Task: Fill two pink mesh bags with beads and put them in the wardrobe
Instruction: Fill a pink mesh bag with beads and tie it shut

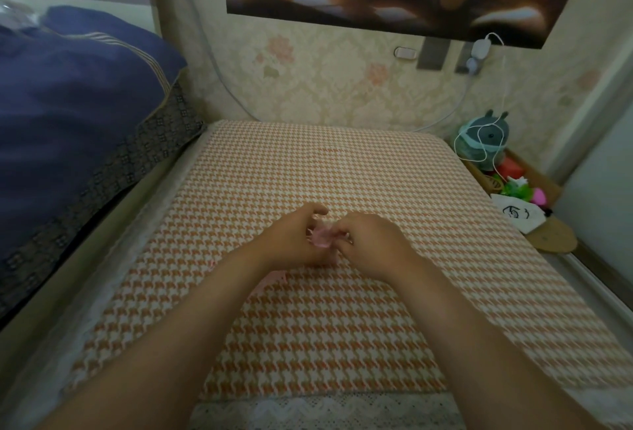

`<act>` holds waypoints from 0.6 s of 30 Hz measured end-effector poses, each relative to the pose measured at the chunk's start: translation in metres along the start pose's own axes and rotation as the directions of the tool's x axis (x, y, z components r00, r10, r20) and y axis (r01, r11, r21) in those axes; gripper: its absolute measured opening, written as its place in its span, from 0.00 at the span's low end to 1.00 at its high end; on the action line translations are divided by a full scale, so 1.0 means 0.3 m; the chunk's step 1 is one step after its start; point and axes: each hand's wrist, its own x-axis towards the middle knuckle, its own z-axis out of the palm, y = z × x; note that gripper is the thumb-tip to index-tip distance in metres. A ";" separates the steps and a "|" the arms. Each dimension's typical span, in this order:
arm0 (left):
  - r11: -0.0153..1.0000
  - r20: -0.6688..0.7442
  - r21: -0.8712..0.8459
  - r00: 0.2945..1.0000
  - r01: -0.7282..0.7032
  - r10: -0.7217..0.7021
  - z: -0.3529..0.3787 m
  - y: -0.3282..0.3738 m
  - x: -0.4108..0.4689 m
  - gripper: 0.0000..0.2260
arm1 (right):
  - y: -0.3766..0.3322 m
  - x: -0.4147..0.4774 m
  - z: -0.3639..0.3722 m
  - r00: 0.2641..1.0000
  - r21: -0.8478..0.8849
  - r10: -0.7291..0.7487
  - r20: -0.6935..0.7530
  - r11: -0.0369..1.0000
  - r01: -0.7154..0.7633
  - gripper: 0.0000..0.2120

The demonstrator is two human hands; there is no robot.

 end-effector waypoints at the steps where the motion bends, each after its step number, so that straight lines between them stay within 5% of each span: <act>1: 0.999 -0.025 0.050 1.000 -0.009 0.010 0.004 -0.007 0.005 0.28 | -0.003 0.001 0.003 1.000 0.004 0.009 -0.003 1.000 -0.009 0.10; 5: 0.995 -0.089 0.096 0.995 -0.030 0.039 -0.002 -0.011 0.012 0.05 | 0.000 0.002 0.007 0.999 0.093 0.037 -0.036 0.995 -0.033 0.08; 18: 0.982 -0.091 0.178 0.995 0.058 -0.043 -0.069 -0.023 -0.031 0.03 | 0.032 -0.004 0.007 0.980 0.454 0.197 0.039 0.870 -0.193 0.08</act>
